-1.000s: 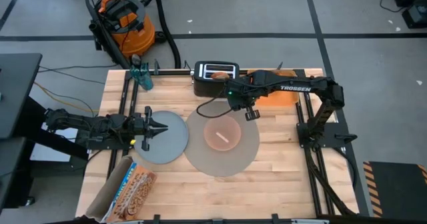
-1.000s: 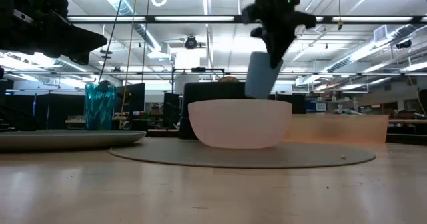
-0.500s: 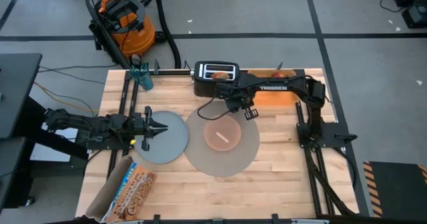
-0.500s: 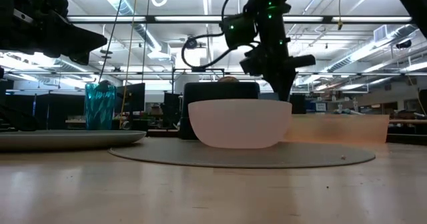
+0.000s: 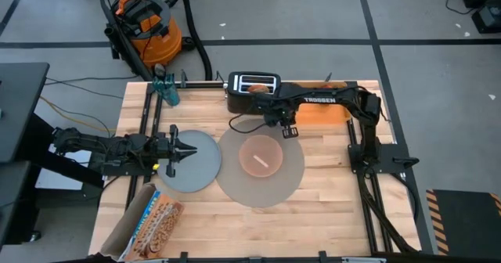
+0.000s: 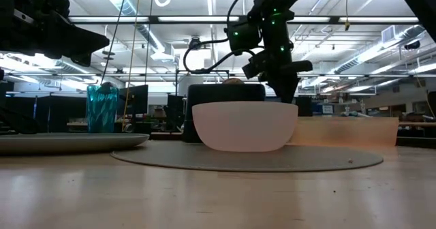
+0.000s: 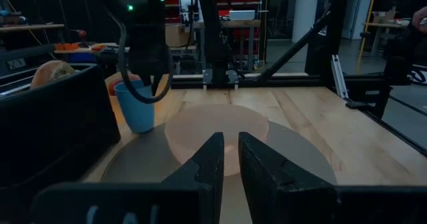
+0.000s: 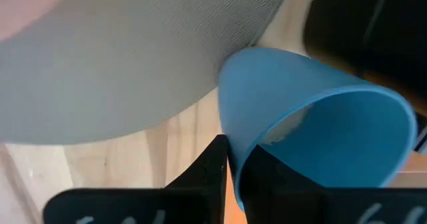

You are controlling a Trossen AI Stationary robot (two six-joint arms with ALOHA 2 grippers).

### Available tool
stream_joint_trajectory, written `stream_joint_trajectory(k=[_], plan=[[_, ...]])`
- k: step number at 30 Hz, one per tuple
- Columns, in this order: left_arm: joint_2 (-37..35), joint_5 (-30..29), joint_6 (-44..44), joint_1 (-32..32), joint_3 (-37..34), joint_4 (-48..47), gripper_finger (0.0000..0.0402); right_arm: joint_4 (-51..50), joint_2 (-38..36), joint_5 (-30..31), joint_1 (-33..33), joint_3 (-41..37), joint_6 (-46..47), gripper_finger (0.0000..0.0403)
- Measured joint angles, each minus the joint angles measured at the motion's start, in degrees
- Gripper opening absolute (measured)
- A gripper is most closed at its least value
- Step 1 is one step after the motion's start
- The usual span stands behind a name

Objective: Arrange a breakfast setting
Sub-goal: Put the blue cup to the top right of the gray placemat, then put the apple to the top left of the gray placemat

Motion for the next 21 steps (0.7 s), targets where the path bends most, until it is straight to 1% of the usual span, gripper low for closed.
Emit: stream_joint_trajectory(k=[7, 10, 14, 18, 21], plan=[[0.01, 0.0, 0.01, -0.01, -0.01, 0.0, 0.0055, 2.53, -0.01, 0.94, -0.35, 0.02, 0.47, 0.0071], [0.01, 0.0, 0.0, -0.01, 0.0, 0.0, 0.0055, 2.2, -0.01, 1.24, -0.19, 0.02, 0.71, 0.0096], [-0.01, 0.0, 0.01, -0.01, -0.01, 0.0, 0.0055, 1.57, -0.01, 3.43, 0.56, 0.2, 1.75, 0.0134], [0.0, 0.0, -0.01, -0.01, 0.01, 0.0, 0.0055, -1.46, -0.05, 4.46, 1.87, 2.66, 2.18, 0.0162], [-0.01, 0.0, -0.01, -0.01, 0.0, 0.0, 0.0055, -3.33, -0.23, 4.46, 2.85, 5.17, 3.64, 0.0172]])
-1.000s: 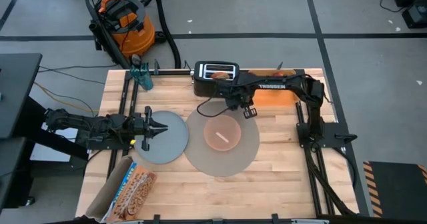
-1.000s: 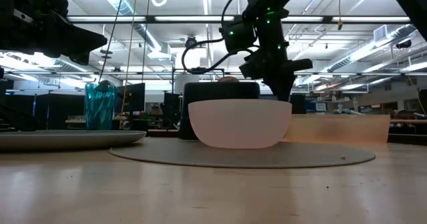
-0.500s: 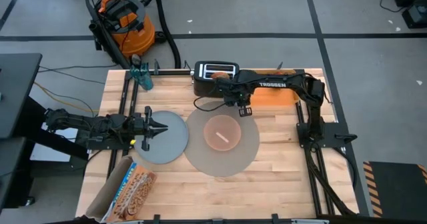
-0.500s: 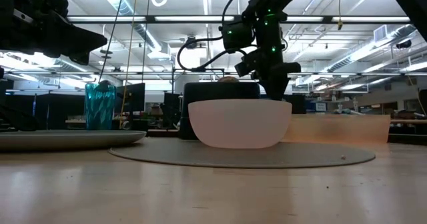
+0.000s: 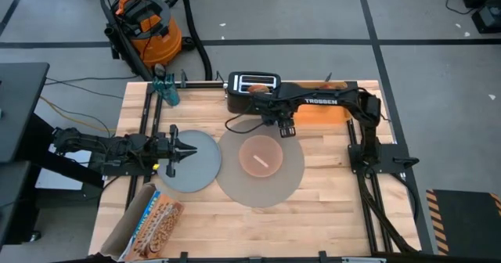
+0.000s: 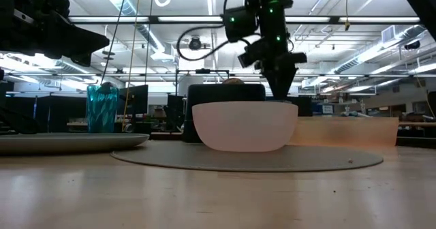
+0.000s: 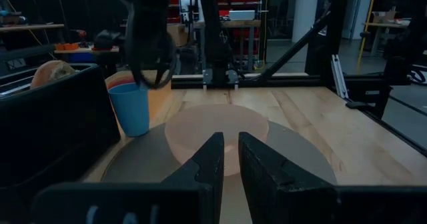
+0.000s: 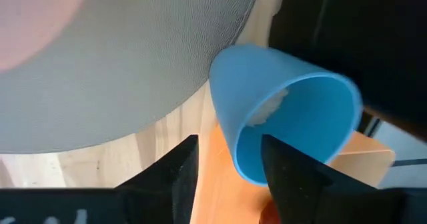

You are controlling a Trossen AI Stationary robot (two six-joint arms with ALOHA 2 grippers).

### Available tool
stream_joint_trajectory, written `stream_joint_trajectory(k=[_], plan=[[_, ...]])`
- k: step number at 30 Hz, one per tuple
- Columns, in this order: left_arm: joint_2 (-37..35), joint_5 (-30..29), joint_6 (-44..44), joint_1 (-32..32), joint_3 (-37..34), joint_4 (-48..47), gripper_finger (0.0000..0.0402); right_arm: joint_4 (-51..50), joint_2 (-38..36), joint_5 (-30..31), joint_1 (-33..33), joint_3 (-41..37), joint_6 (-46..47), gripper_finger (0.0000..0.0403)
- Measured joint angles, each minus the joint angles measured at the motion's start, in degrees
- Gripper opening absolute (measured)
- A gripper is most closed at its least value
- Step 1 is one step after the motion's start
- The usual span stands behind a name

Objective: Arrange a breakfast setting
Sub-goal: Put the apple to the top left of the gray placemat

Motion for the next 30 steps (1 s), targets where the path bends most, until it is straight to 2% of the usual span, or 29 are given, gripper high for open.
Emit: stream_joint_trajectory(k=[10, 16, 25, 30], plan=[[0.0, 0.0, 0.0, 0.01, 0.01, -0.02, 0.0055, -5.4, -1.8, 0.35, 2.2, 6.96, 6.15, 0.0186], [0.0, 0.0, 0.01, 0.0, 0.02, -0.02, 0.0055, -6.76, -6.59, 3.14, 2.98, 7.63, 11.93, 0.02], [0.01, 0.0, 0.01, 0.02, 0.02, -0.02, 0.0055, -7.41, -15.7, 5.96, 2.94, 7.23, 27.36, 0.0253], [-0.01, 0.0, 0.0, 0.0, 0.0, -0.02, 0.0055, -7.37, -21.59, 10.62, 2.72, 2.64, 36.7, 0.0298]])
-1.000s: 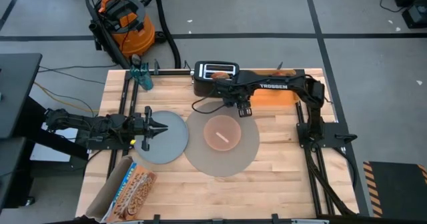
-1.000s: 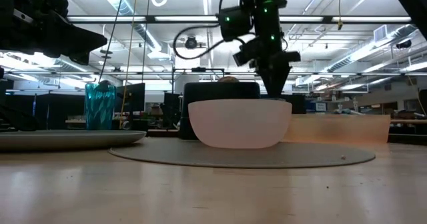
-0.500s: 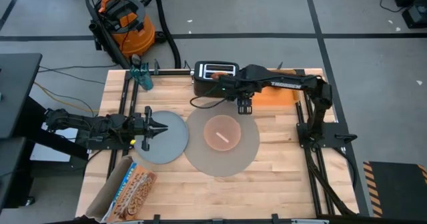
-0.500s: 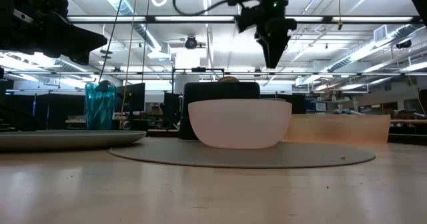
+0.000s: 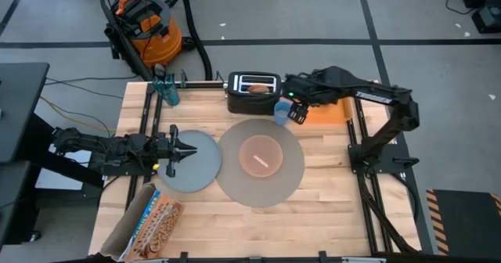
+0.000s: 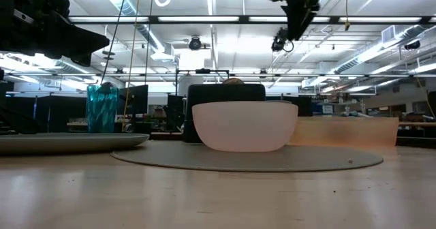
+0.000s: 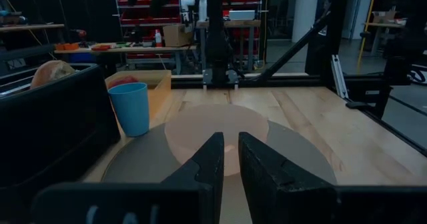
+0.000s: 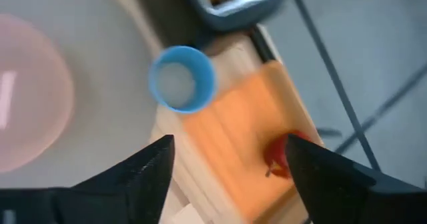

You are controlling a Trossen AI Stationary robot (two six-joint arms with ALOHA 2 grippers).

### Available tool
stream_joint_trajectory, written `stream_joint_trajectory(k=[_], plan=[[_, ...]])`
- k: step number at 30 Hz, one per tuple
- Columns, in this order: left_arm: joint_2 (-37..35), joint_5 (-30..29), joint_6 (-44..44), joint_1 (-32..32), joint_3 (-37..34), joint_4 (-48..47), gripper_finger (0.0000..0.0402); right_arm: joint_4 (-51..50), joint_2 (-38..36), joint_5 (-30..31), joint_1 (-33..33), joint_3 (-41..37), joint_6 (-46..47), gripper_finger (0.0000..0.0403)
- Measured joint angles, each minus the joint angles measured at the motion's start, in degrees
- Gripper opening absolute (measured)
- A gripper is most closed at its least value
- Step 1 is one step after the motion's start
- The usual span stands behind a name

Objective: Arrange a breakfast setting
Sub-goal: Put the apple to the top left of the gray placemat

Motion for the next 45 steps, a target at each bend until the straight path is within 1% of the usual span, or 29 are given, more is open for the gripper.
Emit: stream_joint_trajectory(k=[5, 8, 11, 17, 23, 24, 28, 33, 39, 41, 43, 45], plan=[[0.02, 0.0, 0.01, 0.0, 0.02, 0.0, 0.0055, 0.2, -6.01, 6.99, -1.63, -7.72, 10.08, 0.0334], [0.02, 0.0, -0.01, 0.0, 0.02, 0.0, 0.0055, 1.18, -9.42, 8.91, -3.38, -12.32, 15.79, 0.0348], [0.02, 0.0, 0.01, 0.0, 0.02, 0.0, 0.0055, 3.3, -12.54, 9.84, -5.52, -16.98, 21.0, 0.0352], [0.0, 0.0, -0.01, 0.02, 0.0, 0.0, 0.0055, 8.33, -16.55, 10.2, -9.87, -26.49, 24.36, 0.035], [0.02, 0.0, 0.01, 0.01, 0.01, 0.0, 0.0055, 10.39, -16.4, 11.92, -15.32, -32.02, 27.54, 0.0348], [0.02, 0.0, 0.01, 0.0, 0.02, 0.02, 0.0055, 11.78, -16.17, 11.59, -16.18, -33.03, 27.89, 0.0348], [0.01, 0.0, 0.01, 0.0, 0.02, 0.01, 0.0055, 19.41, -14.77, 6.8, -19.68, -37.55, 30.03, 0.0348], [0.02, 0.0, 0.0, 0.02, 0.01, 0.01, 0.0055, 29.14, -13.52, 4.48, -23.4, -44.38, 33.58, 0.0348], [0.02, 0.0, 0.01, 0.0, 0.0, 0.0, 0.0055, 38.54, -13.57, 0.92, -27.38, -52.44, 34.75, 0.0344], [0.02, 0.0, -0.01, 0.0, 0.01, 0.02, 0.0055, 42.9, -13.57, -0.5, -28.64, -55.14, 34.46, 0.0335], [0.02, 0.0, 0.0, 0.0, 0.02, 0.01, 0.0055, 47.31, -13.57, -1.92, -29.87, -57.4, 33.6, 0.032], [0.02, 0.0, -0.01, 0.0, 0.02, 0.02, 0.0055, 50.83, -13.57, -2.06, -31.04, -59.34, 33.32, 0.03]])
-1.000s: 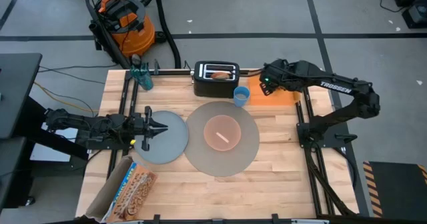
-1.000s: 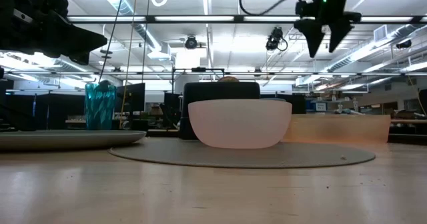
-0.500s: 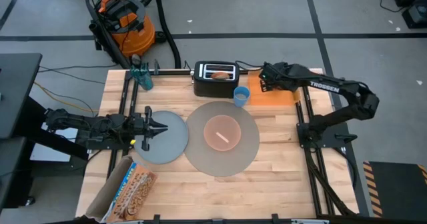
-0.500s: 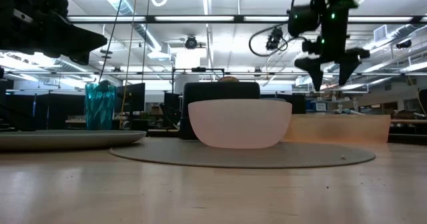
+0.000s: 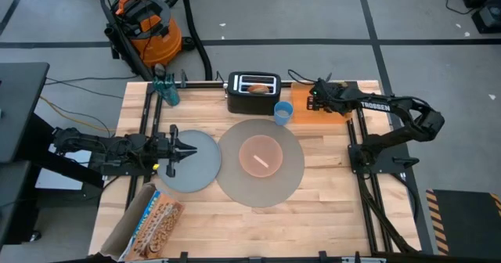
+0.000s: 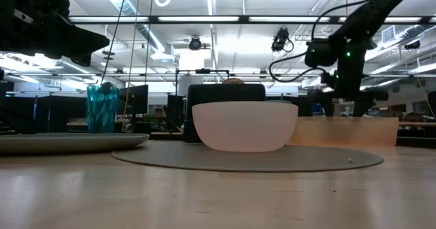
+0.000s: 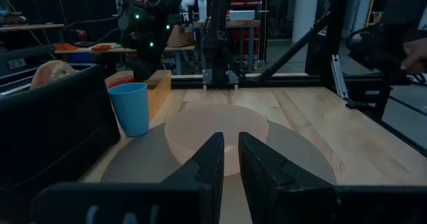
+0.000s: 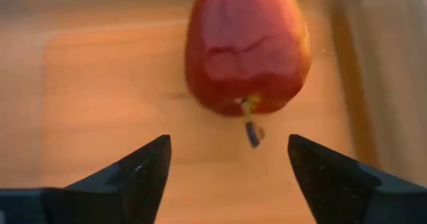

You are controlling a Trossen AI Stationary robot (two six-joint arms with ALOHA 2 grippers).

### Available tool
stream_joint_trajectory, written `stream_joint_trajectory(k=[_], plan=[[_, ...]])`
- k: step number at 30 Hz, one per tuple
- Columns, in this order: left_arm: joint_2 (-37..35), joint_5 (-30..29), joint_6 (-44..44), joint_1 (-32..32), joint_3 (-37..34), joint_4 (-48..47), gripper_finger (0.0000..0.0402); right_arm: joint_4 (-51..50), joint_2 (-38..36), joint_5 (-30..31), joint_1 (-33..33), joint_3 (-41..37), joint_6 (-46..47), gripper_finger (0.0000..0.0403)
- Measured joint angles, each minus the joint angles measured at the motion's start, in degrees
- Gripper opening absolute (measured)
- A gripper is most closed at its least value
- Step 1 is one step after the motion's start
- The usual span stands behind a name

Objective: Arrange a breakfast setting
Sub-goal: Put the apple to the top left of the gray placemat

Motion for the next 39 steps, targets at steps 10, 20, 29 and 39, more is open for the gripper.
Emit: stream_joint_trajectory(k=[10, 20, 29, 39], plan=[[0.0, 0.0, 0.02, 0.0, -0.02, 0.0, 0.0055, 7.49, 0.0, -1.12, -5.05, -5.39, -1.58, 0.0196], [-0.02, 0.0, 0.0, 0.0, 0.0, 0.0, 0.0055, 10.65, 0.0, -3.06, -5.87, -5.8, -3.61, 0.0126], [0.0, 0.0, 0.0, 0.02, -0.02, 0.0, 0.0055, 10.45, 0.0, -3.11, -6.43, -5.79, -4.24, 0.0058], [0.0, 0.0, 0.0, 0.02, 0.0, -0.02, 0.0055, 10.38, 0.0, -3.35, -6.4, -5.79, -4.46, 0.0021]])
